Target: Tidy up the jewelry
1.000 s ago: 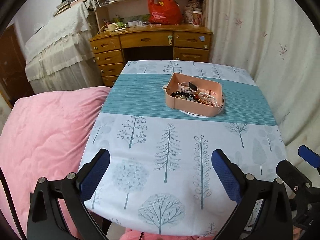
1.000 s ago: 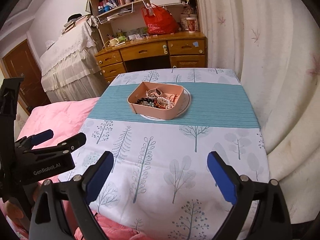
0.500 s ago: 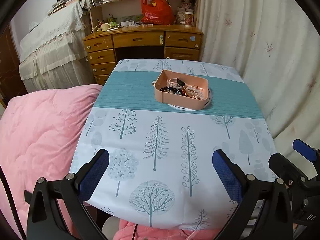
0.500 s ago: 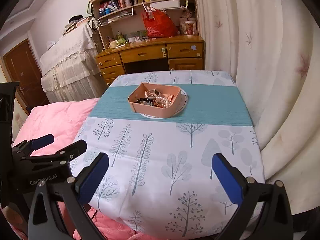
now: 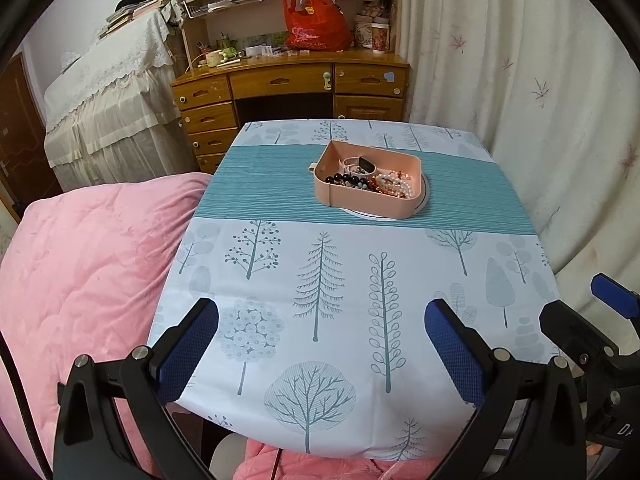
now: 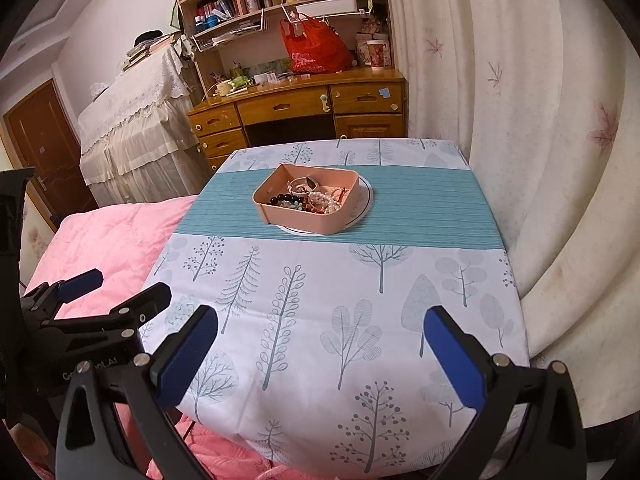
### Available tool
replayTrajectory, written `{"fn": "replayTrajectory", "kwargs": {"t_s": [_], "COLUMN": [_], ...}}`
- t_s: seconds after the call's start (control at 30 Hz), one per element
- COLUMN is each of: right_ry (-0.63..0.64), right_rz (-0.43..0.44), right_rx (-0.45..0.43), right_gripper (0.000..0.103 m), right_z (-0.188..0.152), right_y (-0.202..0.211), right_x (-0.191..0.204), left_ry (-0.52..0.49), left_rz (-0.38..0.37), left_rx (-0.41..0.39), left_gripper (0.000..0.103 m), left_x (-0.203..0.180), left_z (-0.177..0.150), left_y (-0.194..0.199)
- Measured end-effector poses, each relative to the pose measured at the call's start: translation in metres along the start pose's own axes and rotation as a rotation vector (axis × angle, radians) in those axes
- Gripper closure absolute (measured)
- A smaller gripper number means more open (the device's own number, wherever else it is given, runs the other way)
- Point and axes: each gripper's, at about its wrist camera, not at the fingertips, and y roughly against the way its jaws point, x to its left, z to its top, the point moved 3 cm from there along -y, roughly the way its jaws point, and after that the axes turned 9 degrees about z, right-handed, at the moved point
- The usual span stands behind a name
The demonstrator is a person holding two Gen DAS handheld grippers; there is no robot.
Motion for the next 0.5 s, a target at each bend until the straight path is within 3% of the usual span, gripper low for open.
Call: {"fn": "replayTrajectory", "kwargs": {"t_s": [0.5], "right_ry": [0.005], "right_rz": [-0.014], "right_rx": [0.011], "right_gripper": [0.000], "right_z": [0.0004], "right_y": [-0.0023], "right_x": [0.0023], "left_ry": [-0.027], "left_rz": [-0.004], "left_rx": [-0.021], "left_gripper": [0.001], "left_x": [-0.0031], "left_z": [-0.0025], "left_y": [0.0067]}}
